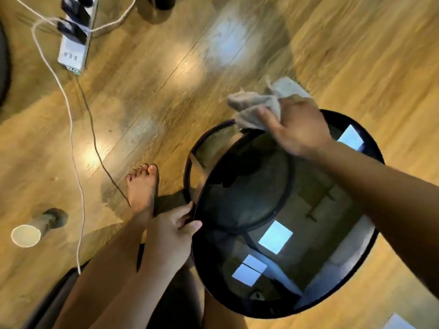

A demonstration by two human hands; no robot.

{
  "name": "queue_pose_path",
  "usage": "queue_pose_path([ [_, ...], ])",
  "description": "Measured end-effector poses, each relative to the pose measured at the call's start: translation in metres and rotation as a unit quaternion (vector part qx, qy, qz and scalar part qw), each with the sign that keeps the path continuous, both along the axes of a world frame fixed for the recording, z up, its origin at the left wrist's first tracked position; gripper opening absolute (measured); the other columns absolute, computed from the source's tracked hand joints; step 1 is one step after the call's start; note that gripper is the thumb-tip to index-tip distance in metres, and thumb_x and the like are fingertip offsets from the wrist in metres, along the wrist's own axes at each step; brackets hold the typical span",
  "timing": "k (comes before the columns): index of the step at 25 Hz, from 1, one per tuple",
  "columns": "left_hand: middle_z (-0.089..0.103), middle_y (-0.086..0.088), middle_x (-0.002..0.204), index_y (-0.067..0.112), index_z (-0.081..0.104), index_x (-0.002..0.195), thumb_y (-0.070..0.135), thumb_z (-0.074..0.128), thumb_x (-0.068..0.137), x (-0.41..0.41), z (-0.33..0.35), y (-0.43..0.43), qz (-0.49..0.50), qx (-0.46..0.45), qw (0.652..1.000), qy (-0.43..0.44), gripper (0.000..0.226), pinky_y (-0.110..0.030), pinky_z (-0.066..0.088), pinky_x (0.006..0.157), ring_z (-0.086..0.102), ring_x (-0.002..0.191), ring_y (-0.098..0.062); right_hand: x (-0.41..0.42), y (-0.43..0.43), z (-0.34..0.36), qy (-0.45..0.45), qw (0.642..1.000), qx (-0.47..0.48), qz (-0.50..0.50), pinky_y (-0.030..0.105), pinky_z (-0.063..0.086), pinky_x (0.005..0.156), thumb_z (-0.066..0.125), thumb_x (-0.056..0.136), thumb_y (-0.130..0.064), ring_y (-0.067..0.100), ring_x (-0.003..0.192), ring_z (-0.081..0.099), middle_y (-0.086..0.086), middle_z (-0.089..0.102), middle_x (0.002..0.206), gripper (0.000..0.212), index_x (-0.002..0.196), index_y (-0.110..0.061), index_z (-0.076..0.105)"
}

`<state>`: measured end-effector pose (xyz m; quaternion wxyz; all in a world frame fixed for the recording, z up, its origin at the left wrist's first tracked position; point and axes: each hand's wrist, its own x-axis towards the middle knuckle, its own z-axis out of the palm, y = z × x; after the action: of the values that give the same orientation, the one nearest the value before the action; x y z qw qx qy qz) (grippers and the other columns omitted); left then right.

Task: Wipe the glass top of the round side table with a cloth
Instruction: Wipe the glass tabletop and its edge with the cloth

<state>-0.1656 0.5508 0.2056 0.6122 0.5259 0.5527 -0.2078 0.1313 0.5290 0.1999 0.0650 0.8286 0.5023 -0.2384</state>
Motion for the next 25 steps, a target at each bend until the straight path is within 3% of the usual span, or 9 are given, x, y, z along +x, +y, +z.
queue_pose_path([
  [3, 0.068, 0.007, 0.107, 0.023, 0.057, 0.130, 0.005, 0.062, 0.089, 0.019, -0.006, 0.004, -0.092, 0.070, 0.993, 0.004, 0.045, -0.015, 0.051, 0.071, 0.067, 0.097, -0.012, 0.074, -0.058, 0.013, -0.057, 0.955, -0.002, -0.290, 0.043, 0.041, 0.078, 0.030, 0.099, -0.062, 0.045, 0.101, 0.060, 0.032, 0.064, 0.097, 0.071, 0.088, 0.000, 0.064],
  [6, 0.059, 0.000, 0.125, 0.021, 0.045, 0.138, 0.012, 0.056, 0.087, 0.080, 0.001, 0.029, -0.178, 0.173, 0.968, -0.047, 0.052, -0.039, 0.053, 0.092, 0.060, 0.111, -0.023, 0.094, -0.143, 0.030, -0.074, 0.875, -0.029, -0.478, 0.046, 0.043, 0.098, 0.023, 0.082, -0.086, 0.044, 0.120, 0.054, 0.031, 0.060, 0.123, 0.100, 0.118, -0.001, 0.062],
  [8, 0.057, -0.002, 0.128, 0.018, 0.046, 0.135, 0.031, 0.057, 0.089, 0.132, -0.006, 0.042, -0.241, 0.220, 0.940, -0.103, 0.049, -0.039, 0.050, 0.090, 0.058, 0.113, -0.027, 0.102, -0.173, 0.030, -0.093, 0.835, -0.062, -0.539, 0.049, 0.042, 0.105, 0.017, 0.070, -0.096, 0.044, 0.126, 0.051, 0.030, 0.054, 0.135, 0.116, 0.132, -0.005, 0.055],
  [10, 0.058, -0.004, 0.123, 0.016, 0.048, 0.128, 0.049, 0.054, 0.089, 0.182, -0.013, 0.042, -0.307, 0.261, 0.903, -0.147, 0.052, -0.036, 0.047, 0.080, 0.058, 0.109, -0.028, 0.105, -0.157, 0.024, -0.083, 0.838, -0.048, -0.536, 0.044, 0.039, 0.103, 0.022, 0.090, -0.077, 0.043, 0.126, 0.050, 0.031, 0.053, 0.135, 0.091, 0.130, -0.002, 0.054],
  [12, 0.060, -0.004, 0.117, 0.016, 0.049, 0.123, 0.057, 0.053, 0.087, 0.219, -0.018, 0.030, -0.351, 0.284, 0.875, -0.175, 0.055, -0.036, 0.048, 0.077, 0.059, 0.104, -0.028, 0.094, -0.112, 0.008, -0.056, 0.907, 0.003, -0.417, 0.043, 0.040, 0.095, 0.020, 0.100, -0.061, 0.043, 0.117, 0.055, 0.031, 0.061, 0.122, 0.076, 0.116, 0.000, 0.062],
  [16, 0.064, 0.000, 0.114, 0.021, 0.049, 0.127, 0.053, 0.061, 0.082, 0.237, -0.026, 0.015, -0.321, 0.340, 0.864, -0.190, 0.056, -0.033, 0.048, 0.077, 0.063, 0.102, -0.025, 0.057, -0.035, -0.013, 0.027, 0.984, 0.086, -0.154, 0.039, 0.039, 0.083, 0.017, 0.095, -0.067, 0.026, 0.082, 0.055, 0.006, 0.060, 0.078, 0.068, 0.072, -0.016, 0.057],
  [18, 0.062, 0.001, 0.125, 0.023, 0.045, 0.133, 0.054, 0.060, 0.085, 0.229, -0.026, 0.010, -0.330, 0.356, 0.854, -0.186, 0.059, -0.031, 0.044, 0.083, 0.060, 0.112, -0.024, 0.076, -0.055, -0.012, 0.022, 0.982, 0.081, -0.171, 0.036, 0.032, 0.076, 0.022, 0.098, -0.065, 0.023, 0.080, 0.047, -0.001, 0.047, 0.067, 0.060, 0.065, -0.020, 0.044],
  [21, 0.058, -0.003, 0.130, 0.022, 0.041, 0.137, 0.056, 0.054, 0.089, 0.231, -0.020, 0.007, -0.364, 0.367, 0.843, -0.150, 0.060, -0.032, 0.040, 0.086, 0.056, 0.116, -0.029, 0.120, -0.142, -0.017, -0.004, 0.953, 0.091, -0.288, 0.036, 0.037, 0.070, 0.025, 0.098, -0.065, 0.026, 0.080, 0.048, 0.005, 0.050, 0.074, 0.061, 0.080, -0.013, 0.054],
  [25, 0.055, -0.020, 0.129, 0.011, 0.037, 0.137, 0.067, 0.041, 0.089, 0.272, -0.015, -0.013, -0.494, 0.472, 0.723, -0.102, 0.074, -0.048, 0.046, 0.087, 0.055, 0.113, -0.042, 0.110, -0.279, -0.021, -0.071, 0.893, 0.069, -0.440, 0.035, 0.034, 0.062, 0.036, 0.098, -0.060, 0.030, 0.071, 0.046, 0.014, 0.049, 0.079, 0.059, 0.080, -0.006, 0.052],
])
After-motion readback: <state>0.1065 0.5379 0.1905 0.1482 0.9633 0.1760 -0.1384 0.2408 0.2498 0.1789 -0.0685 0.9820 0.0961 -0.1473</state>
